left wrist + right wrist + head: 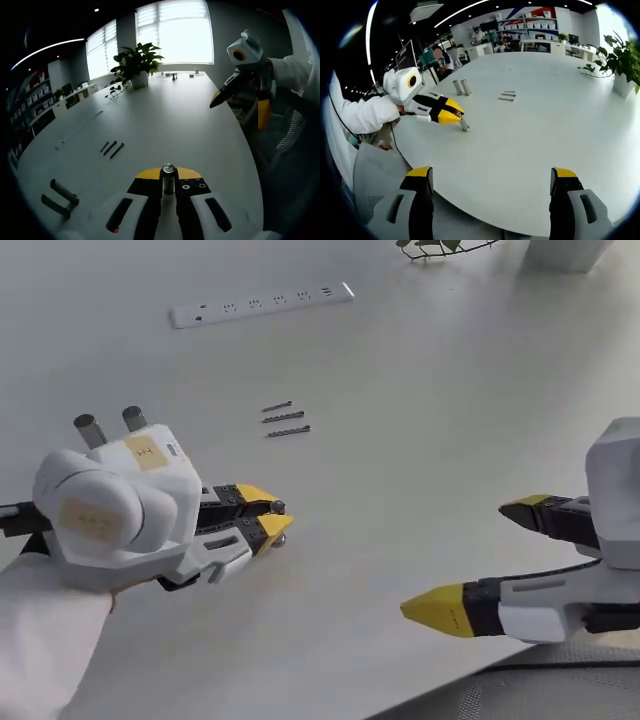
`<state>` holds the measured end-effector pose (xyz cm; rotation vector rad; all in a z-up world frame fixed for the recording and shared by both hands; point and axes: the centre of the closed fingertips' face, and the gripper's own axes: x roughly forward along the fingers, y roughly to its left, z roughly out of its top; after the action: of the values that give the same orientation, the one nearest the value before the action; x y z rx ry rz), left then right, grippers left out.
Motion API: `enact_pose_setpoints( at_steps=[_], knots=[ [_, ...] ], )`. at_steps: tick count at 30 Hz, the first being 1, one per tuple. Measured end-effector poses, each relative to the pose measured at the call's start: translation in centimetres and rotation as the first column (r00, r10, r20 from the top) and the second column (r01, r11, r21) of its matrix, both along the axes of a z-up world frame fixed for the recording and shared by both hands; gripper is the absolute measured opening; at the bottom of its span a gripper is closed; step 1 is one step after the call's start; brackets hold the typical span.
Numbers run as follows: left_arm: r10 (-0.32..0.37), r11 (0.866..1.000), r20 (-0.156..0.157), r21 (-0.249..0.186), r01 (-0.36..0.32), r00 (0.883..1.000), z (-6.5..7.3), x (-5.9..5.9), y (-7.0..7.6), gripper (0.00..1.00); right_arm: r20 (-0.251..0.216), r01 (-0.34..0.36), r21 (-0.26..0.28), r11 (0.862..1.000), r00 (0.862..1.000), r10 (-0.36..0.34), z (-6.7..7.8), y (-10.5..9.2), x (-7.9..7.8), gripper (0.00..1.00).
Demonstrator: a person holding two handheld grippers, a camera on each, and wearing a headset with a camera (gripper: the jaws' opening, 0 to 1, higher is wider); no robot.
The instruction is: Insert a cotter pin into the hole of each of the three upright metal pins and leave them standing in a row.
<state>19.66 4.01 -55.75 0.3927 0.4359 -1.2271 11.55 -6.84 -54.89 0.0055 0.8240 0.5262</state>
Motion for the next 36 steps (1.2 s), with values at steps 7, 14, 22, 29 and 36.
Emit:
enact_pose_setpoints(
  at_steps=[7,14,22,29,36],
  knots=[
    [0.02,1.0,-0.01,-0.015,-0.02,1.0,-0.08,0.06,0.11,0.07,-0.005,0.001,0.002,1.0,1.0,-0.001,-0.14,-0.04,-0.04,0.96],
    [0.045,0.999,-0.024,-0.024,-0.046,0.999,-0.37,0.07,0.21,0.07,-0.007,-0.007,0.005,1.0,1.0,0.007,-0.12,0.16,-0.09,0.96],
    [0.052,0.997,-0.037,-0.047,-0.054,0.998,-0.5,-0.15,0.29,0.07,-0.023,-0.003,0.011,1.0,1.0,0.003,-0.59,0.14,-0.37,0.96],
    [0.064,0.996,-0.05,-0.059,-0.067,0.997,-0.45,-0.26,0.23,0.07,-0.027,-0.01,0.016,1.0,1.0,0.01,-0.7,0.27,-0.35,0.96],
    [0.065,0.995,-0.067,-0.077,-0.071,0.996,-0.02,-0.22,0.26,0.17,-0.03,-0.01,0.017,1.0,1.0,0.01,-0.72,0.28,-0.4,0.96]
  ],
)
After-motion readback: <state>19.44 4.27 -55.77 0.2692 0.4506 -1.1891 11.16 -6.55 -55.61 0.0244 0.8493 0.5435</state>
